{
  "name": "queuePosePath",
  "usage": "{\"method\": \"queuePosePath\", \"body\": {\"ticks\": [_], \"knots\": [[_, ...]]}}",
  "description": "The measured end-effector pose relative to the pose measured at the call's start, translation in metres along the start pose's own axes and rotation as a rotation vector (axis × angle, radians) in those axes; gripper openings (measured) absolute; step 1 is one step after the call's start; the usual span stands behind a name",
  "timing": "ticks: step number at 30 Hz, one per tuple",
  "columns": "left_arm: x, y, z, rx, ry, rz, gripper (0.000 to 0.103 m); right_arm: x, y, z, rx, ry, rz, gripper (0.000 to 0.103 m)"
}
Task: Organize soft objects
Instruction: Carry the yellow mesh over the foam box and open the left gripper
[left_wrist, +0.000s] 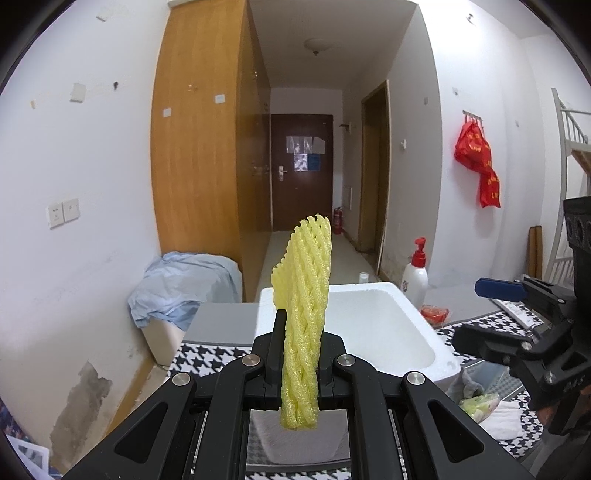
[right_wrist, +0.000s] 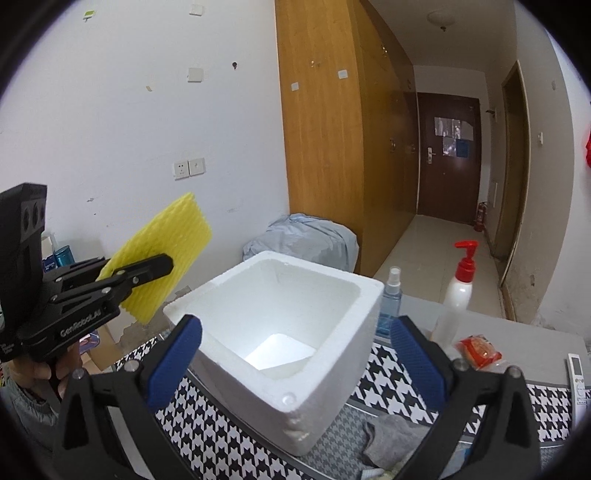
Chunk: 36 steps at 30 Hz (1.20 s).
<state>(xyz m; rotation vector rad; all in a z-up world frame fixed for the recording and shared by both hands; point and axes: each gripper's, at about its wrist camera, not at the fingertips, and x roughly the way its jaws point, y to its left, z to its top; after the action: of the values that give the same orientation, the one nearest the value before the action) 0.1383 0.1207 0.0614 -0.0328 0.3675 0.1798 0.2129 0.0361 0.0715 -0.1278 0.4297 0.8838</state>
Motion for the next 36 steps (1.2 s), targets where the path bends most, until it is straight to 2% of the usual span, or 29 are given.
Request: {"method": "queuePosePath", "body": {"ticks": [15,25,26,28,29,30,36], "knots": [[0.032,-0.024,0.010,0.013,0.050,-0.090,0.011,-0.037,-0.029,-0.018,0.077,-0.012,-0.106,0.103],[0.050,-0.026,0.014,0.013,0.087,-0.090,0.012,-0.051,-0.037,-0.023,0.103,-0.027,-0.136,0.103],[0.051,-0.026,0.014,0.010,0.094,-0.092,0.015,-0.051,-0.038,-0.025,0.107,-0.023,-0.142,0.103],[0.054,-0.028,0.015,0.020,0.104,-0.079,0.044,-0.052,-0.042,-0.029,0.125,-0.017,-0.147,0.103],[0.053,-0.029,0.015,0.025,0.097,-0.072,0.071,-0.054,-0.042,-0.030,0.131,-0.018,-0.149,0.103],[0.051,-0.029,0.015,0.025,0.079,-0.066,0.088,-0.055,-0.043,-0.031,0.133,-0.018,-0.152,0.103],[0.040,-0.031,0.014,0.003,0.024,-0.044,0.101,-0.067,-0.047,-0.033,0.134,-0.036,-0.159,0.103]]}}
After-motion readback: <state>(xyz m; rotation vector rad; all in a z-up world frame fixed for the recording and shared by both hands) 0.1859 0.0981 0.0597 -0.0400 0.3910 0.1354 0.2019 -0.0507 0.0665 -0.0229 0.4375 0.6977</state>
